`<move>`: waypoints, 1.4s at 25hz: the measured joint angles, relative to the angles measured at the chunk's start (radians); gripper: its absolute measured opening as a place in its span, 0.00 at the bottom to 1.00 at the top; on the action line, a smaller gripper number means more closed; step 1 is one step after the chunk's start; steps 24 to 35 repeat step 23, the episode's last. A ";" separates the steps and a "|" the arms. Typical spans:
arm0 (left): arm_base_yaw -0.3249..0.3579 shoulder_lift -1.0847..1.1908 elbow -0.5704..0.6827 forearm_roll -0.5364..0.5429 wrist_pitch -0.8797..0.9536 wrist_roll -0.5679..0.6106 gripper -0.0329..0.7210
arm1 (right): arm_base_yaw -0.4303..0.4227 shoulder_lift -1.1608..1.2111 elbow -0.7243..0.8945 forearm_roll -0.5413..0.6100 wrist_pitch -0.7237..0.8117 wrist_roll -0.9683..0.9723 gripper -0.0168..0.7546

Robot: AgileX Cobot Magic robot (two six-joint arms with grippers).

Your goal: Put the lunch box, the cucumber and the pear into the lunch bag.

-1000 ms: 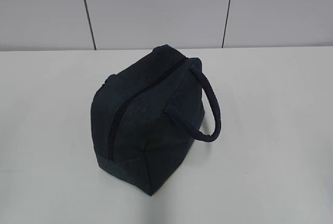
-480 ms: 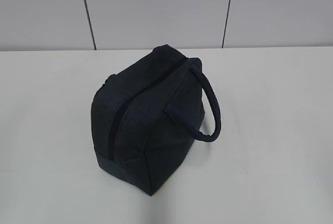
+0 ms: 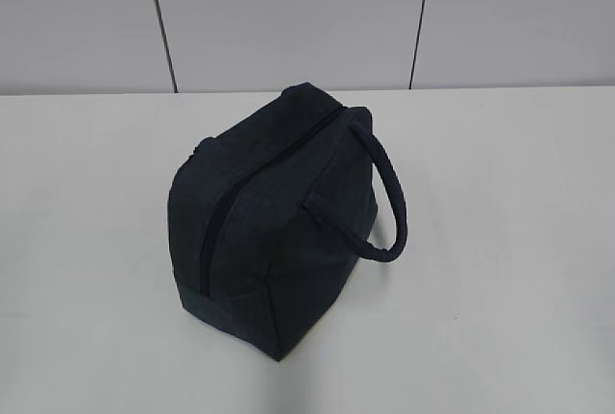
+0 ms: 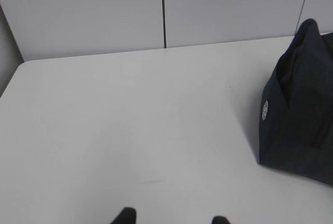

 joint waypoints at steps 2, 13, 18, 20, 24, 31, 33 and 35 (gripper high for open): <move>0.027 0.000 0.000 0.000 0.000 0.000 0.40 | -0.019 0.000 0.000 0.000 0.000 0.000 0.60; 0.046 0.000 0.000 0.000 0.000 0.000 0.40 | -0.059 0.000 0.000 0.000 0.000 0.000 0.60; 0.046 0.000 0.000 0.000 0.000 0.000 0.40 | -0.059 0.000 0.000 0.000 0.000 0.000 0.60; 0.046 0.000 0.000 -0.005 0.000 0.000 0.40 | -0.059 0.000 0.000 0.000 0.000 0.000 0.60; 0.046 0.000 0.000 0.000 0.000 0.000 0.40 | -0.059 0.000 0.000 0.000 0.000 0.000 0.60; 0.046 0.000 0.000 0.000 0.000 0.000 0.40 | -0.059 0.000 0.000 0.000 0.000 0.000 0.60; 0.046 0.000 0.000 0.000 0.000 0.000 0.40 | -0.059 0.000 0.000 0.000 0.000 0.000 0.60; 0.046 0.000 0.000 0.000 0.000 0.000 0.40 | -0.059 0.000 0.000 0.000 0.000 0.000 0.60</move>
